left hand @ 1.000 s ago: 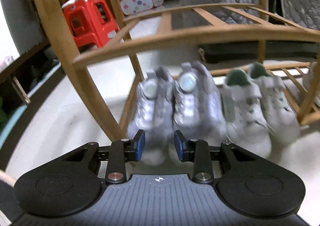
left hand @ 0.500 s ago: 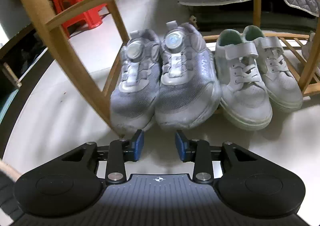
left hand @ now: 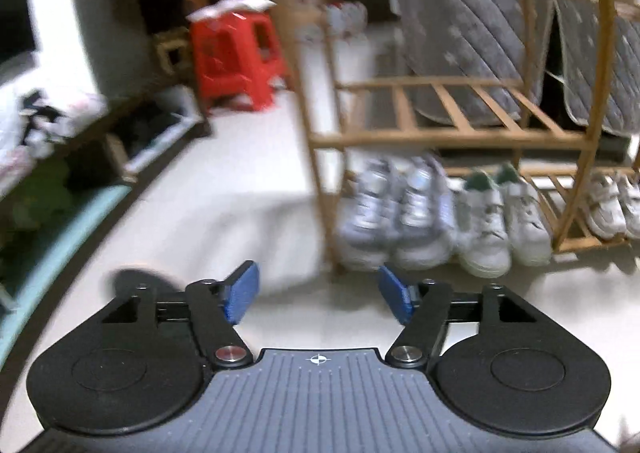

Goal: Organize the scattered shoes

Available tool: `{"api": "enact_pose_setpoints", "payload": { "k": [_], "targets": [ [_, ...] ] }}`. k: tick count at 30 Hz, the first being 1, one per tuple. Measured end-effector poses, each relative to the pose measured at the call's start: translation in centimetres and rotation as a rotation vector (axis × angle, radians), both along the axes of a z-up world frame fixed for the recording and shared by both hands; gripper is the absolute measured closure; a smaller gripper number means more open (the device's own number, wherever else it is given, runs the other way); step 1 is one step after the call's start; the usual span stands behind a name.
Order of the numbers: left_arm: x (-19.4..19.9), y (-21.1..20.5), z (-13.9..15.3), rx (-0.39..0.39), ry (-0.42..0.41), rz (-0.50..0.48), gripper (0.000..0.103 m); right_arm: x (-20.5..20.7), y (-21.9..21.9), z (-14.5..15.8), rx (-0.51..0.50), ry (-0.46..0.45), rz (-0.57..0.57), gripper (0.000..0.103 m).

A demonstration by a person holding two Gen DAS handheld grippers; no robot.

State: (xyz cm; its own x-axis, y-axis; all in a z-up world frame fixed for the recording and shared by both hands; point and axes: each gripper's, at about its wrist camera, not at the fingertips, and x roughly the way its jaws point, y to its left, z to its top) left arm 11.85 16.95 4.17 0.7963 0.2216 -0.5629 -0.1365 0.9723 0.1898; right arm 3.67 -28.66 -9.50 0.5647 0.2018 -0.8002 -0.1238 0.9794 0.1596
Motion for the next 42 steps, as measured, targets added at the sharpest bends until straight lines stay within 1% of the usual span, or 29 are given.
{"api": "enact_pose_setpoints", "payload": {
  "k": [3, 5, 6, 9, 12, 18, 19, 21, 23, 25, 27, 30, 32, 33, 36, 38, 42],
  "targets": [
    [-4.5, 1.3, -0.5, 0.0, 0.005, 0.064, 0.029, -1.6, -3.4, 3.3, -0.03, -0.045, -0.062, 0.003],
    [-7.5, 2.2, -0.9, 0.0, 0.009, 0.106, 0.022, -2.8, -5.7, 5.6, -0.052, -0.082, -0.107, 0.003],
    [-8.9, 2.6, -1.1, 0.0, 0.011, 0.128, 0.021, -3.5, -7.0, 6.7, -0.048, -0.097, -0.135, 0.003],
    [-13.4, 3.9, -1.6, 0.0, 0.016, 0.191, 0.021, -5.7, -11.2, 9.8, -0.029, -0.14, -0.223, 0.002],
    [-17.9, 5.2, -2.2, 0.0, 0.021, 0.255, 0.02, -7.9, -15.2, 12.3, -0.077, -0.171, -0.305, 0.0],
    [-26.6, 7.6, -3.4, 0.007, 0.03, 0.379, 0.02, -12.5, -23.3, 13.7, -0.193, -0.157, -0.474, 0.0],
    [-27.3, 7.1, -4.2, 0.038, 0.026, 0.381, 0.02, -13.1, -24.3, 13.5, -0.214, -0.146, -0.5, 0.0],
    [-28.5, 5.9, -5.7, 0.099, 0.016, 0.386, 0.016, -14.2, -26.6, 11.9, -0.248, -0.121, -0.557, 0.0],
    [-29.6, 4.9, -7.1, 0.158, 0.008, 0.389, 0.016, -15.2, -28.7, 9.8, -0.242, -0.083, -0.613, 0.0],
    [-30.2, 4.2, -6.9, 0.18, -0.004, 0.377, 0.016, -16.2, -30.4, 7.2, -0.22, -0.051, -0.666, 0.0],
    [-31.0, 3.9, -6.4, 0.173, -0.059, 0.381, 0.016, -17.2, -31.7, 4.6, -0.205, -0.029, -0.714, 0.0],
    [-31.3, 3.7, -5.9, 0.172, -0.076, 0.404, 0.016, -18.6, -32.4, 1.4, -0.193, -0.01, -0.764, 0.0],
    [-31.6, 3.4, -5.6, 0.156, -0.082, 0.408, 0.016, -19.6, -32.7, -0.4, -0.184, -0.002, -0.792, 0.0],
    [-31.7, 3.2, -5.5, 0.146, -0.085, 0.411, 0.016, -20.2, -32.9, -1.8, -0.181, -0.01, -0.806, 0.0],
    [-32.4, 2.5, -5.3, 0.11, -0.093, 0.412, 0.016, -21.2, -33.3, -4.4, -0.176, -0.025, -0.838, 0.0],
    [-33.3, 1.9, -5.6, 0.095, -0.094, 0.404, 0.016, -21.6, -33.2, -5.7, -0.186, -0.035, -0.856, 0.0],
    [-34.8, 1.2, -6.7, 0.061, -0.069, 0.416, 0.016, -22.4, -32.9, -8.3, -0.197, -0.061, -0.898, 0.0]
  ]
}}
